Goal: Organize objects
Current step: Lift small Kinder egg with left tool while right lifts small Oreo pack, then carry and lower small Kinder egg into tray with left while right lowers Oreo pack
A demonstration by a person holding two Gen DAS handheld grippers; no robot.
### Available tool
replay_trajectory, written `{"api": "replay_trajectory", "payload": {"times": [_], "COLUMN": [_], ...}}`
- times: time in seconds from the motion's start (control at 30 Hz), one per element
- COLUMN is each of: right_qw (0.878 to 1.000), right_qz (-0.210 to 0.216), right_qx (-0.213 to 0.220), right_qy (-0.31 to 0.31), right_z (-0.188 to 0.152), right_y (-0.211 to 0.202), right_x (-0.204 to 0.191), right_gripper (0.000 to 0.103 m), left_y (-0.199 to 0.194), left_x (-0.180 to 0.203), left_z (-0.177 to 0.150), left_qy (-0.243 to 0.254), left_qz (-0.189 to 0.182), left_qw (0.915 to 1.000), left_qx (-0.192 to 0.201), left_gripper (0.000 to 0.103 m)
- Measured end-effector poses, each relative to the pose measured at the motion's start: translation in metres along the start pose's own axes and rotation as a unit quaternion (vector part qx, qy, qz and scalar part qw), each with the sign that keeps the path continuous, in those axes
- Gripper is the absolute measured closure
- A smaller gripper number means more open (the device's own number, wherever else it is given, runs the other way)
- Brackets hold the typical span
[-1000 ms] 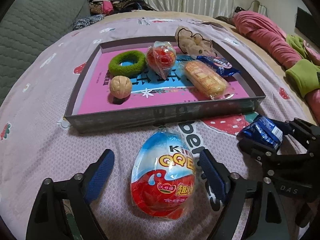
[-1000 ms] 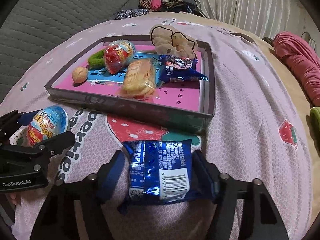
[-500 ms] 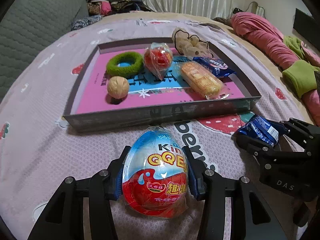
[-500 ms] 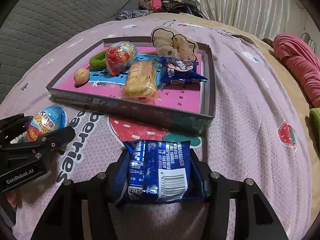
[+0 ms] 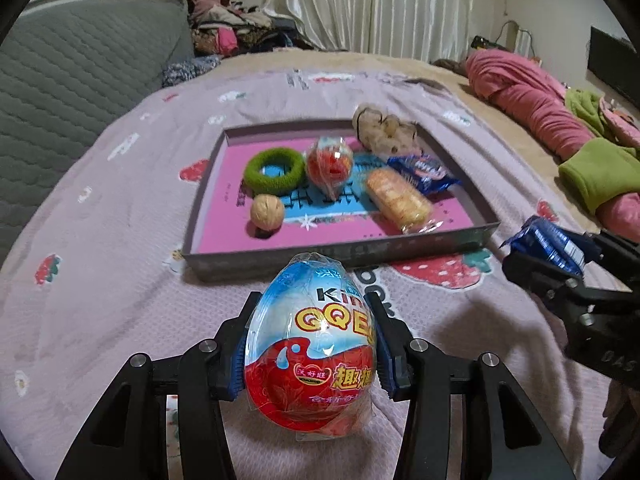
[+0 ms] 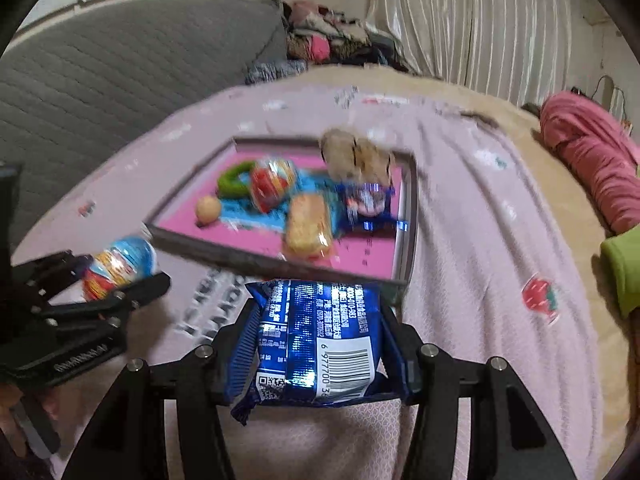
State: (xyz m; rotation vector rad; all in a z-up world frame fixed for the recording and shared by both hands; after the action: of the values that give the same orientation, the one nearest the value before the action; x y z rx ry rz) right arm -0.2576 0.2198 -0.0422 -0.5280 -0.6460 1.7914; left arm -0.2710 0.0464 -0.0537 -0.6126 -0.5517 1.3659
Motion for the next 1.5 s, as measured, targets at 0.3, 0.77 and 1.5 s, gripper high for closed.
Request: {"api": "replay_trajectory", "payload": {"times": [0.3, 0.77, 1.5], "right_qw": [0.997, 0.992, 0.986], "right_qz": [0.017, 0.02, -0.01], "right_qx": [0.074, 0.12, 0.163], "right_qy": [-0.02, -0.011, -0.035], "right_z": [0.031, 0.082, 0.172], "right_y": [-0.064, -0.1, -0.073], "right_x": [-0.027, -0.031, -0.022], "right_gripper": [0.047, 0.047, 0.047], "left_y": [-0.06, -0.106, -0.085], "left_x": [-0.008, -0.025, -0.041], "left_z": [0.019, 0.078, 0.184], "left_qy": [0.003, -0.009, -0.009], "left_qz": [0.005, 0.016, 0.031], "left_qw": [0.9989, 0.9953, 0.9882], "left_qx": [0.046, 0.095, 0.15], "left_gripper": [0.052, 0.052, 0.052]}}
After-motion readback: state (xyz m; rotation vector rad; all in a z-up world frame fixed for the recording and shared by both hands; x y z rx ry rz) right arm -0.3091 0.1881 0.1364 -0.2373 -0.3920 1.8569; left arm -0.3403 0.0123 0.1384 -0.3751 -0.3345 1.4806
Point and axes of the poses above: each gripper's, at about its wrist camera, not at the fingertips, and y roughly the way its jaws point, x to its right, z to its top, the point moved 3 cm from there along y, roughly the way its jaws point, and after that the axes turned 4 degrees about x, right-handed, at the moved point
